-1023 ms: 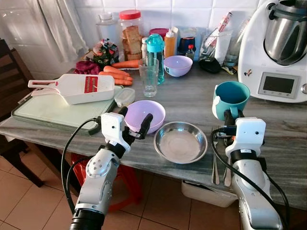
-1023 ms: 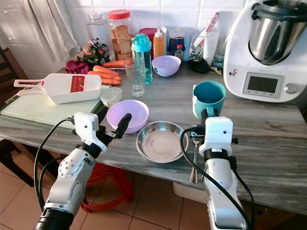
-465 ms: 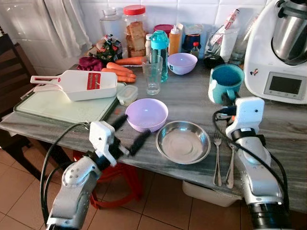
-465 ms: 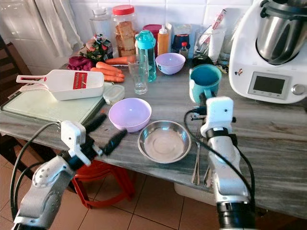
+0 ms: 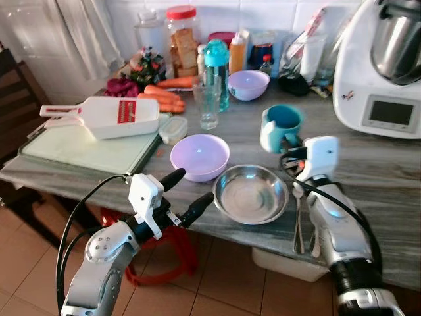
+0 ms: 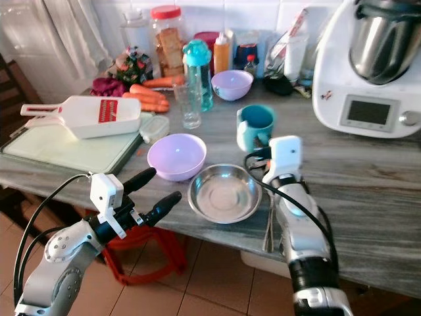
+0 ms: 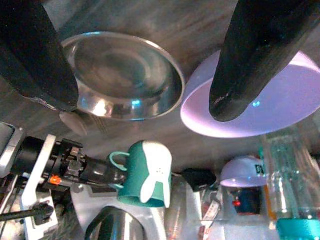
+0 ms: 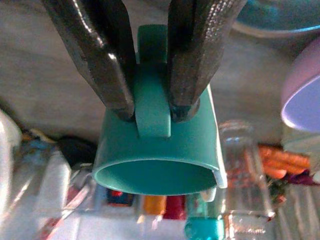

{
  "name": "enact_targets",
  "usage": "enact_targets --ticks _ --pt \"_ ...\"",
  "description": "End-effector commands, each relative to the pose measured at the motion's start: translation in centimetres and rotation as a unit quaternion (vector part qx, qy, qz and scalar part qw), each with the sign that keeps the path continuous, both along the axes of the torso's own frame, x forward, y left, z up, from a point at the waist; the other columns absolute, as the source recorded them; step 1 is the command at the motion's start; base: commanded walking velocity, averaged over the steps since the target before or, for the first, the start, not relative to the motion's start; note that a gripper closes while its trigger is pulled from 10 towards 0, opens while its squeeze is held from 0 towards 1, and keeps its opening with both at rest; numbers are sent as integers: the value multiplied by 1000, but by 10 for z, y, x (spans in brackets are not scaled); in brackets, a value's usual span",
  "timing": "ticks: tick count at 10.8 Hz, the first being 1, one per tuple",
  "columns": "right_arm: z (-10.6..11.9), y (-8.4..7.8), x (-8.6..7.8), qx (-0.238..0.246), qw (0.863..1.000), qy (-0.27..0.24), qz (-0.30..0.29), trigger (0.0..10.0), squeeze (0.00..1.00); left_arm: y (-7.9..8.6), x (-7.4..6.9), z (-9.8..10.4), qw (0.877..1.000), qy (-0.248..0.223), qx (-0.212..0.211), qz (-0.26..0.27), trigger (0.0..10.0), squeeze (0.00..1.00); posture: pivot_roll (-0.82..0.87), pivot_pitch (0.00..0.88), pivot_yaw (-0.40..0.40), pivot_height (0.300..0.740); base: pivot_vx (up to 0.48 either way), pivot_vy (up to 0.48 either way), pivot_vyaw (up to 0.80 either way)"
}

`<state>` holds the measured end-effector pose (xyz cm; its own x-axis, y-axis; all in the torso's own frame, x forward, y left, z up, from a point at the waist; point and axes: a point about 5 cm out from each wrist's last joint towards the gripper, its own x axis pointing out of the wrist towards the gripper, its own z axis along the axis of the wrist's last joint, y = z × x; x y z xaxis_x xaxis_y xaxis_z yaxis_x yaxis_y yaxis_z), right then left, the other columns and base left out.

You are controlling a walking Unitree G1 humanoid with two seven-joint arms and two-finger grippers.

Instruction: Setting the table

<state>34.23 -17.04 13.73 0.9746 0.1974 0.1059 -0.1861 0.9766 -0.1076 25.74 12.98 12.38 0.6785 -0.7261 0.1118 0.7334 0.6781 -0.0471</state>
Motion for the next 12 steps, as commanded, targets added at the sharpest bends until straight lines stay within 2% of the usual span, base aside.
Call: enact_targets --ticks 1,3,5,8,9,12 --pt "3 9 5 0 1000 -8 22 10000 0 2 -2 2 1000 3 2 -7 10000 0 44 22 87 740 0 0 0" --pt "-8 13 8 -5 999 8 34 10000 0 2 -4 2 1000 3 6 -13 10000 0 51 21 84 740 0 0 0" --pt "-21 10 6 -12 999 24 31 10000 0 4 -9 -5 1000 18 12 -17 10000 0 50 22 90 740 0 0 0" --pt "-27 9 5 -13 999 26 30 10000 0 2 -9 -6 999 20 16 -27 10000 0 47 22 98 740 0 0 0" --pt "-28 8 5 -13 999 24 30 10000 1000 2 -9 -5 999 20 18 -28 10000 0 49 19 98 740 0 0 0" --pt "-23 9 7 -22 999 7 28 10000 1000 1 -9 -5 999 19 17 -26 10000 0 54 10 91 740 0 0 0"
